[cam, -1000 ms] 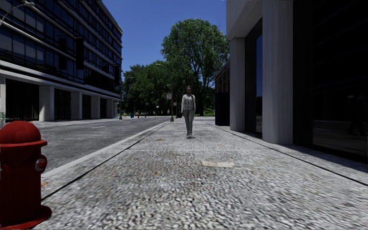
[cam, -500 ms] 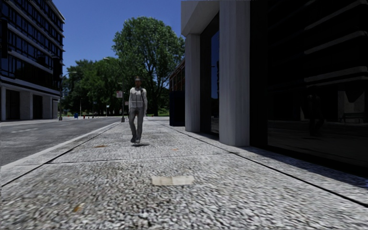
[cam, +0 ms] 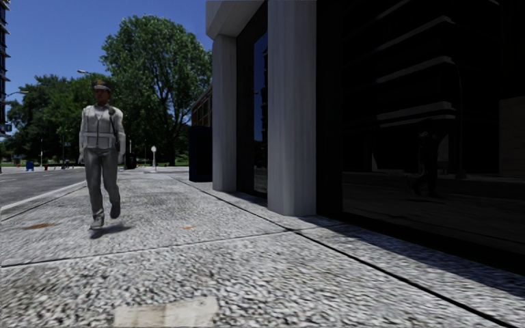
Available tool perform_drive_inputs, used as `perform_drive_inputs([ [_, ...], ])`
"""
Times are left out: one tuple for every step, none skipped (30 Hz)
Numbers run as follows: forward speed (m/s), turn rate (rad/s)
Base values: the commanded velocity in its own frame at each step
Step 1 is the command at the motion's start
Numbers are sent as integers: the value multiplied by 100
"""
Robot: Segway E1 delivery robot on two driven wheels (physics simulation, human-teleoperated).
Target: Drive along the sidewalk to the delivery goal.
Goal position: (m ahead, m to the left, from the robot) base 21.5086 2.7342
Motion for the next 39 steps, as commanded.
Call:
perform_drive_inputs([
  [163, -3],
  [168, 0],
  [182, 0],
  [200, 0],
  [200, 0],
  [200, 0],
  [200, 0],
  [200, 0],
  [200, 0],
  [200, 0],
  [200, 0],
  [200, 8],
  [200, 16],
  [200, 16],
  [200, 26],
  [200, 36],
  [200, 40],
  [200, 40],
  [200, 46],
  [200, 51],
  [200, 51],
  [200, 54],
  [200, 56],
  [200, 58],
  [200, 58],
  [200, 62],
  [200, 64],
  [200, 65],
  [200, 65],
  [200, 63],
  [200, 62],
  [200, 62],
  [200, 62],
  [200, 62],
  [200, 62],
  [200, 62],
  [200, 62],
  [200, 61],
  [200, 60],
])
